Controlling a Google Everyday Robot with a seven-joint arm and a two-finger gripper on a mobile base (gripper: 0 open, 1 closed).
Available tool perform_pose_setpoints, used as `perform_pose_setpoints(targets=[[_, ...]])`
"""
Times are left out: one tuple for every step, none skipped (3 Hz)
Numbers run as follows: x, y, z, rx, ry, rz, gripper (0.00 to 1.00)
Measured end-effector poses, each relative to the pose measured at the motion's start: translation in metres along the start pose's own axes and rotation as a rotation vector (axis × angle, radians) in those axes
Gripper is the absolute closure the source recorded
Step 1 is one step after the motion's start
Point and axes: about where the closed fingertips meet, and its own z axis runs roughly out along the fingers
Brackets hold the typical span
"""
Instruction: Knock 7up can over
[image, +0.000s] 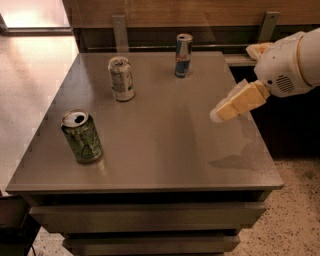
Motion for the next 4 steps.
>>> perform_pose_setpoints(targets=[[-0.023,-0.037,0.039,0.035,-0.189,0.043,0.0],[-0.044,-0.055,0.07,0.029,-0.34,0.079,0.0],[-0.061,-0.056,0.089,0.006,-0.427,0.117,0.0],[-0.082,-0.047,0.1,-0.033,-0.464,0.134,0.0]])
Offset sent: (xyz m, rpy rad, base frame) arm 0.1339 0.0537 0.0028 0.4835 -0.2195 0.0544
